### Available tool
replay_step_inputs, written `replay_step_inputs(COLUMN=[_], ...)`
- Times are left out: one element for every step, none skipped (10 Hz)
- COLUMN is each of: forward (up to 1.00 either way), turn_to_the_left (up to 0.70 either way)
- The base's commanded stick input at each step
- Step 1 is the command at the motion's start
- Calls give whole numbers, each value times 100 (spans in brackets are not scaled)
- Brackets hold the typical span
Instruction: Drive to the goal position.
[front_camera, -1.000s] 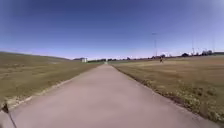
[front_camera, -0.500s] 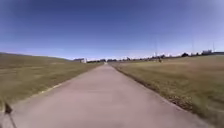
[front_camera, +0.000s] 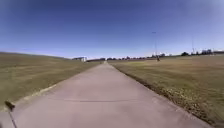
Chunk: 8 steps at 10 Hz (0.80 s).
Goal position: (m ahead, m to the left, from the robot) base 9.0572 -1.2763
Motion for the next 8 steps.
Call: replay_step_inputs(forward=[100, 100, 100, 100, 100, 100, 100, 100], turn_to_the_left=[0, 0, 0, 0, 0, 0, 0, 0])
